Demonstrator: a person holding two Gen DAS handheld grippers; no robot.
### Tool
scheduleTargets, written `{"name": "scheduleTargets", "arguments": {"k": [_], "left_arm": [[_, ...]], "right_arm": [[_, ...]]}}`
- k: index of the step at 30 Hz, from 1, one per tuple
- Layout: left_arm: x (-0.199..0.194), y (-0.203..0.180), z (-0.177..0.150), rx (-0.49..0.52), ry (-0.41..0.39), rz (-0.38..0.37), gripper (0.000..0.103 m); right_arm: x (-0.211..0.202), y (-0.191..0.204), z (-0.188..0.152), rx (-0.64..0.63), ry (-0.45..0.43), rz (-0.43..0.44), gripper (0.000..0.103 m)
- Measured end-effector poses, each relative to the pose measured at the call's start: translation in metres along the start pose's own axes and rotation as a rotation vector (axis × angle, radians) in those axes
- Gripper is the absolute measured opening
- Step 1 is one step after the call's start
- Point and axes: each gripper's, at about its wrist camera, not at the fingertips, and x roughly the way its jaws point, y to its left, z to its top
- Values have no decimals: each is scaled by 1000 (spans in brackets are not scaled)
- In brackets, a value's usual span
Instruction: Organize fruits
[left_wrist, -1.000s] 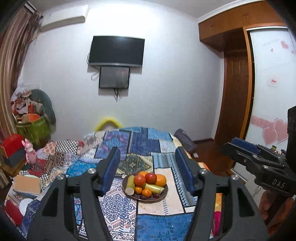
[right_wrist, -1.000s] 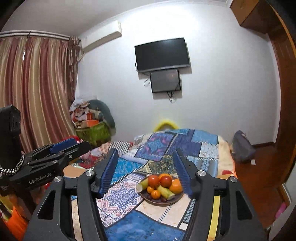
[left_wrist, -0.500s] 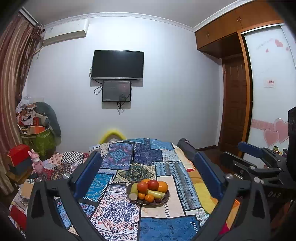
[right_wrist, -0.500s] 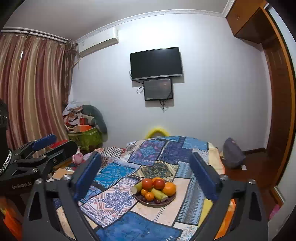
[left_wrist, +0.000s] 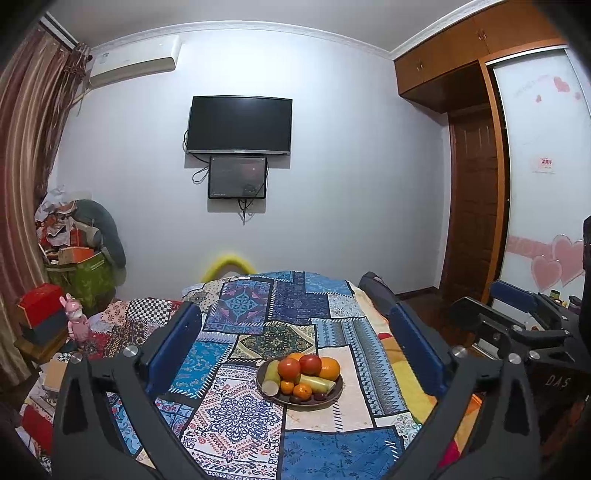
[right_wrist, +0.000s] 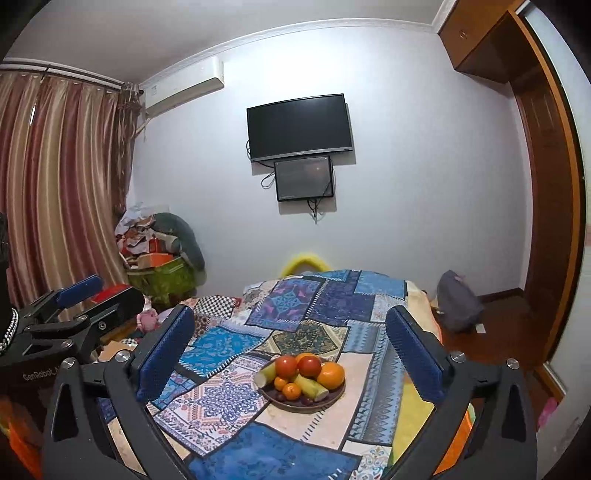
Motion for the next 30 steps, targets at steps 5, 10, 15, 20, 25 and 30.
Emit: {"name": "scheduleTargets", "arguments": {"k": [5,10,15,20,25,30], "left_arm": [[1,0,-1,-2,3,0,103],[2,0,-1,1,3,-1,103],[2,-1,0,4,5,-3,103],[1,-2,1,4,3,-7,103],[2,-3,2,2,4,-12,103],[2,-4,3,8,8,-28,103]], "right_arm": [[-2,-1,1,2,-1,-5,103],[-4,-1,3,-3,-8,-13,103],[-5,-1,4,-3,-13,-15,103],[-8,-1,7,-5,-20,-23,103],[-10,-1,8,-10,-25,-29,103],[-10,-1,9,-12,-29,-32,103]]}}
